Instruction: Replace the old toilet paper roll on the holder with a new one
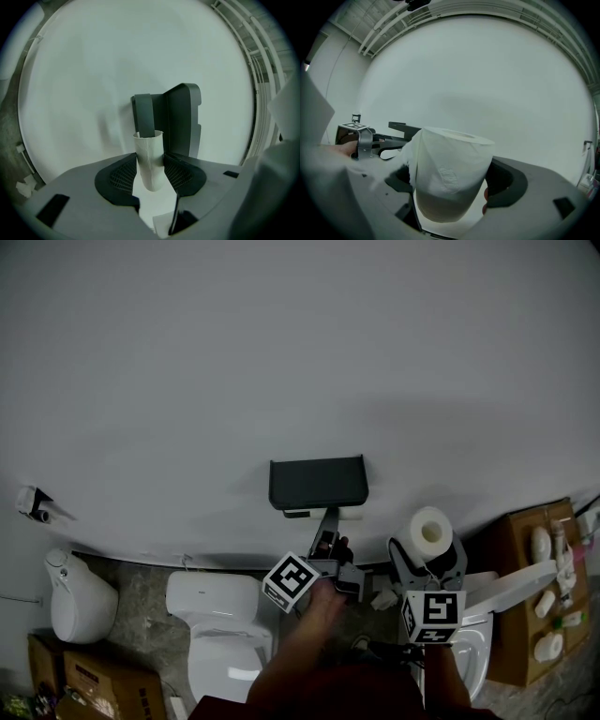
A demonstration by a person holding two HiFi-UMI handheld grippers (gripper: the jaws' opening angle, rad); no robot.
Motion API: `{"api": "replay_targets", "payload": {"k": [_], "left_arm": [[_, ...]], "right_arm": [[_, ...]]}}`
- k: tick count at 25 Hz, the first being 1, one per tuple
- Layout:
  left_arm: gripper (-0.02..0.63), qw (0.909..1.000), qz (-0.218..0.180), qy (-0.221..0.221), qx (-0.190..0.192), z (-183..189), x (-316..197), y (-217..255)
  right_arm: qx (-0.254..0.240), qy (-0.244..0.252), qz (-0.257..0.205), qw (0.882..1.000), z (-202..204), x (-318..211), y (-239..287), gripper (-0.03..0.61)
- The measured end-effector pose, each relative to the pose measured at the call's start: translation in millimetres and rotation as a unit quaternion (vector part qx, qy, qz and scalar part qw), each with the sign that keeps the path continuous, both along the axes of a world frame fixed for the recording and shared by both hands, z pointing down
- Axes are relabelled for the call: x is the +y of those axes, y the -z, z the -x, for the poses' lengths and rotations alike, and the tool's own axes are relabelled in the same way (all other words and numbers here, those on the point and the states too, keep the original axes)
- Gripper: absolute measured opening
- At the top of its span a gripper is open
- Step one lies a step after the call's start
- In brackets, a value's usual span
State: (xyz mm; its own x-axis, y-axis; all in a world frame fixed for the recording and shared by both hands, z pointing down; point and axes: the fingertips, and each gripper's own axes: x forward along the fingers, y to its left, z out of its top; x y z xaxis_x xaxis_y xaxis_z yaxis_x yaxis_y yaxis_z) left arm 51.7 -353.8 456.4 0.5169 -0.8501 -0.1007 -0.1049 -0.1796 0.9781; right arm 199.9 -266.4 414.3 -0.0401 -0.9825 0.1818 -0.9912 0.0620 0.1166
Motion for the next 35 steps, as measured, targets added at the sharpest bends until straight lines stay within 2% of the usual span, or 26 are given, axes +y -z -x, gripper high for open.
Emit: {"api": "replay_targets", "payload": {"k": [5,8,11,31,35], "left_arm": [[0.195,0.9996,-0.016,-0.021,0.014,-21.9,1.9,5.5],[0.195,0.9995,0.0,-0.031,-0.007,-32.3,3.9,-4.9],[0.195,0.999,0.006,-0.041,-0.012,-43.0,6.5,-10.0],[0.195,0.9954,0.006,-0.095,0.0,-96.9,27.2,-9.8],[0.193,0.9946,-0.006,-0.103,0.01,-104.9,32.8,-2.9]], "right_arm": [[-0.001,-0.014,-0.001,1.0,-13.2,6.1,-1.0,0.436],[-0.001,-0.022,0.0,1.0,-20.6,8.8,-1.0,0.436],[-0.002,-0.03,0.001,1.0,-28.6,13.2,-1.4,0.436],[-0.001,-0.072,-0.003,0.997,-68.7,38.0,1.5,0.436],[-0.003,-0.077,-0.002,0.997,-75.7,40.5,0.2,0.436]]}}
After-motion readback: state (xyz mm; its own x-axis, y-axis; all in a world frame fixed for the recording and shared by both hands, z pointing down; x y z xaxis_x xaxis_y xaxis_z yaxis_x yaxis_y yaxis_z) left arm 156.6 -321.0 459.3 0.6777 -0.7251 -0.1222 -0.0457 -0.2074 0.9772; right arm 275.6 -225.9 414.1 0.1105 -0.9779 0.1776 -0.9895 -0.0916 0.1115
